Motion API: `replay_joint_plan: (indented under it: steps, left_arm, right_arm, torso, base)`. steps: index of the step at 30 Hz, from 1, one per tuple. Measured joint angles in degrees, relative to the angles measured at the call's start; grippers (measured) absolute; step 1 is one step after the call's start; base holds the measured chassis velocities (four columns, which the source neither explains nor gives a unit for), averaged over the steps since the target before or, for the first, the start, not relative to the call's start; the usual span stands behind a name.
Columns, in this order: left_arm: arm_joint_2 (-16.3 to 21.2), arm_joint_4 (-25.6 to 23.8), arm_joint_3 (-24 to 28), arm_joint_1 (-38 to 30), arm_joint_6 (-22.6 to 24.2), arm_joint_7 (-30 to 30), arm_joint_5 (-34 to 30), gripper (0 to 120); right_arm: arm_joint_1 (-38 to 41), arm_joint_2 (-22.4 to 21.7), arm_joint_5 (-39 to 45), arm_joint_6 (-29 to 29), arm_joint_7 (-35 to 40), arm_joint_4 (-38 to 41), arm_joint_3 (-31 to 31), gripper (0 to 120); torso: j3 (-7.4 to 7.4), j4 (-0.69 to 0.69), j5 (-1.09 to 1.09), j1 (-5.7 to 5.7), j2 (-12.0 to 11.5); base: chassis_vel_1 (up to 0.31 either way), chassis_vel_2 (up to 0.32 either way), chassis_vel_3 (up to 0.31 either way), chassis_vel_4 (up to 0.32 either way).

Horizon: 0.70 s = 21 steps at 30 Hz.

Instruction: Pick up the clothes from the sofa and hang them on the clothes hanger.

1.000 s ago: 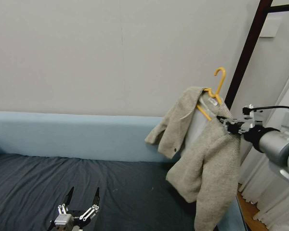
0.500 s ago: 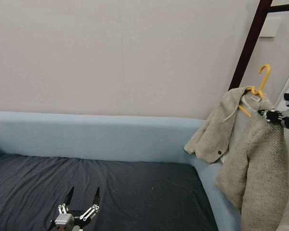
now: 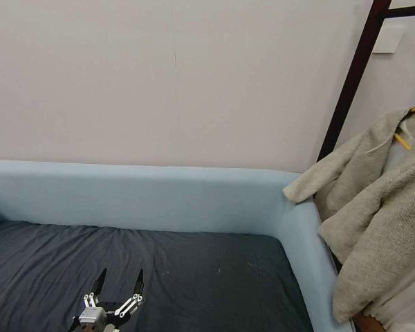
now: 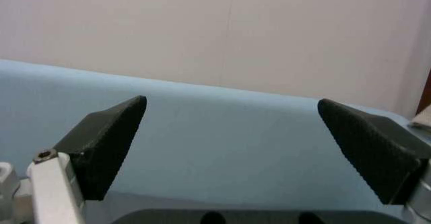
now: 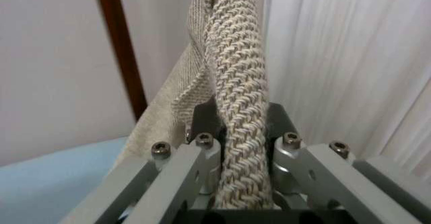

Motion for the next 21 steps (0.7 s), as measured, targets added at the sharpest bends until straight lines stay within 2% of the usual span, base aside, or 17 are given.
replay_joint_plan:
  steps: [6, 8, 9, 12, 13, 16, 17, 20, 21]
  left_arm:
    - [0.0, 0.0, 0.0, 0.01, 0.0, -0.01, 0.0, 100]
    - [0.0, 0.0, 0.0, 0.0, 0.01, -0.01, 0.0, 100]
    - [0.0, 0.0, 0.0, 0.0, 0.01, -0.01, 0.0, 100]
    - [0.01, 0.0, 0.0, 0.0, 0.01, -0.02, 0.0, 100]
    - [0.01, 0.0, 0.0, 0.0, 0.01, -0.02, 0.0, 100]
    - [0.01, 0.01, 0.01, 0.0, 0.0, -0.01, 0.0, 100]
    - [0.01, 0.01, 0.01, 0.0, 0.0, -0.01, 0.0, 100]
    - [0.01, 0.01, 0.01, 0.0, 0.01, -0.01, -0.01, 100]
    - [0.01, 0.01, 0.01, 0.0, 0.01, -0.01, -0.01, 100]
  right_arm:
    - [0.67, -0.12, -5.55, 1.51, -3.73, -5.31, -1.11, 8]
    - [4.34, 0.34, -9.27, 3.24, -6.15, -8.63, -5.9, 8]
    - [4.34, 0.34, -9.27, 3.24, -6.15, -8.63, -5.9, 8]
    - [11.37, 2.93, -17.06, 6.1, -10.46, -13.6, -14.49, 8]
    - [11.37, 2.93, -17.06, 6.1, -10.46, -13.6, -14.49, 8]
    - [17.53, 6.92, -22.09, 7.62, -12.89, -17.19, -20.59, 8]
    - [17.53, 6.92, -22.09, 7.62, -12.89, -17.19, -20.59, 8]
    - [25.76, 10.85, -26.85, 8.71, -14.09, -20.47, -27.59, 8]
    - [25.76, 10.85, -26.85, 8.71, -14.09, -20.47, -27.59, 8]
  torso:
    - [0.0, 0.0, -0.02, 0.0, 0.0]
    - [-0.01, -0.05, -0.02, 0.0, 0.01]
    - [-0.01, -0.05, -0.02, 0.0, 0.01]
    - [0.0, 0.02, -0.01, 0.0, 0.01]
    - [0.0, 0.02, -0.01, 0.0, 0.01]
    - [0.01, 0.01, 0.0, 0.0, 0.0]
    - [0.01, 0.01, 0.0, 0.0, 0.0]
    - [0.01, 0.02, -0.04, 0.0, 0.0]
    - [0.01, 0.02, -0.04, 0.0, 0.0]
  base:
    - [0.0, 0.0, 0.0, 0.0]
    - [0.0, 0.0, 0.0, 0.0]
    - [0.0, 0.0, 0.0, 0.0]
    - [0.0, 0.0, 0.0, 0.0]
    - [0.0, 0.0, 0.0, 0.0]
    - [0.0, 0.0, 0.0, 0.0]
    - [0.0, 0.0, 0.0, 0.0]
    - [0.0, 0.0, 0.0, 0.0]
    - [0.0, 0.0, 0.0, 0.0]
